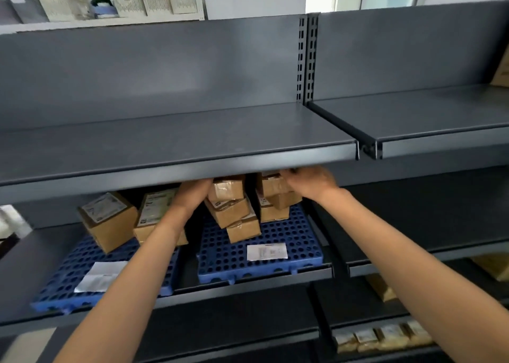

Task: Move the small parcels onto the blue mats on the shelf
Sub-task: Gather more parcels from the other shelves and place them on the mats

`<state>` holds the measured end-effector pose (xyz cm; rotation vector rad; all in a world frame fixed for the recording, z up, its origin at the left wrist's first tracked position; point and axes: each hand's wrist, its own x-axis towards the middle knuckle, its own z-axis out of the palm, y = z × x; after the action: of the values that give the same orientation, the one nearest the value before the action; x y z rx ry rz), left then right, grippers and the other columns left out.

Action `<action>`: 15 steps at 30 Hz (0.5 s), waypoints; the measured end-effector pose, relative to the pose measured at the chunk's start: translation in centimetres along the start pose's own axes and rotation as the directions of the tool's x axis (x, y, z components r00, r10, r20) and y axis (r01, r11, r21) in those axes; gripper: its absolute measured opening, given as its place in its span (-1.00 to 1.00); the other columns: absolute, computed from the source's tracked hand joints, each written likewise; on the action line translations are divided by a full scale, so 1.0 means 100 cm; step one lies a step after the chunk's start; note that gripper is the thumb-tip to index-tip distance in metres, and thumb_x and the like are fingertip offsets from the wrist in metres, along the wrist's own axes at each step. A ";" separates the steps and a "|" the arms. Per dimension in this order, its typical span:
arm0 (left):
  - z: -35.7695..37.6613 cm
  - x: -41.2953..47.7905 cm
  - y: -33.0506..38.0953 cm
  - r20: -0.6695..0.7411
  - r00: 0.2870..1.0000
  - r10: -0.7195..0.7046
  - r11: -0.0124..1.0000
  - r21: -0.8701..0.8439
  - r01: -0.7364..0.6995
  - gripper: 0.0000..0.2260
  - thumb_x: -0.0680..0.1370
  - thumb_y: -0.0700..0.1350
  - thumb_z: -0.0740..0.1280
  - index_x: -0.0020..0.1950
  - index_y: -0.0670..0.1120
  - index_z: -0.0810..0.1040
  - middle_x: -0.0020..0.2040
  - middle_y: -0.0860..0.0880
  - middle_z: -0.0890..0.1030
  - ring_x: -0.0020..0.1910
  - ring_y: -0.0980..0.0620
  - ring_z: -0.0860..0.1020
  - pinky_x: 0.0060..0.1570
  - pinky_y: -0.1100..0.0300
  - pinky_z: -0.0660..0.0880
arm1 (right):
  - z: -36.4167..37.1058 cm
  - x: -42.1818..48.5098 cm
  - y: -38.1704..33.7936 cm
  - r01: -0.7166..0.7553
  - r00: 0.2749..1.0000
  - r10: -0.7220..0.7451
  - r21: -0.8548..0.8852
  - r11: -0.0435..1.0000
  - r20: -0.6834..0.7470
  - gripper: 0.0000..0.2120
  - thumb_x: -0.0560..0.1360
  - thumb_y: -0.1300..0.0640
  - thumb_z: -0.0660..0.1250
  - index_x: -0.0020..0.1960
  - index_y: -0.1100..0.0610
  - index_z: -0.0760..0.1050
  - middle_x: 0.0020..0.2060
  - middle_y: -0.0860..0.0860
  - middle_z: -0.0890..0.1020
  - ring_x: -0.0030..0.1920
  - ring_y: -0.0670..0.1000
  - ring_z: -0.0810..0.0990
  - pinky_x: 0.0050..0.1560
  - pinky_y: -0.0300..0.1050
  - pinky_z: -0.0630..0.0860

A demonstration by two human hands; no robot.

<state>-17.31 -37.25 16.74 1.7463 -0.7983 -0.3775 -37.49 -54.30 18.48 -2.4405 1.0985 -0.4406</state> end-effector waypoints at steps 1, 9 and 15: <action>-0.001 -0.004 0.002 0.005 1.000 0.011 1.000 -0.009 -0.011 -0.51 0.47 0.31 0.31 0.36 0.26 0.33 0.26 0.20 0.39 0.28 0.14 0.36 0.25 0.21 0.26 | -0.002 -0.010 0.001 -0.025 0.998 0.022 -0.050 0.998 -0.055 -0.41 0.56 -0.30 0.03 0.36 0.08 0.43 0.32 0.15 0.52 0.28 0.21 0.49 0.14 -0.03 0.44; 0.006 -0.070 -0.003 -0.052 0.981 0.185 0.979 -0.081 -0.189 -0.76 0.58 -0.08 0.28 0.24 0.04 0.54 0.12 0.15 0.60 0.08 0.25 0.54 -0.02 0.53 0.38 | 0.007 -0.120 0.021 -0.087 0.967 0.067 -0.071 0.994 -0.245 -0.44 0.57 -0.27 0.06 0.47 -0.02 0.24 0.38 0.10 0.44 0.27 0.25 0.48 0.11 0.11 0.44; 0.064 -0.155 -0.034 0.198 0.958 0.208 0.976 -0.106 -0.190 -0.80 0.60 -0.02 0.27 0.21 0.12 0.54 0.01 0.26 0.60 -0.02 0.43 0.51 -0.12 0.57 0.38 | 0.040 -0.204 0.060 -0.189 0.964 0.174 -0.055 0.981 -0.200 -0.46 0.60 -0.22 0.09 0.51 -0.02 0.22 0.46 0.04 0.37 0.41 0.13 0.36 0.24 0.08 0.40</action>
<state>-31.27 -30.84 9.33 1.5455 -1.0839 -0.4564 -52.44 -41.28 9.81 -2.3692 1.4300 -0.5988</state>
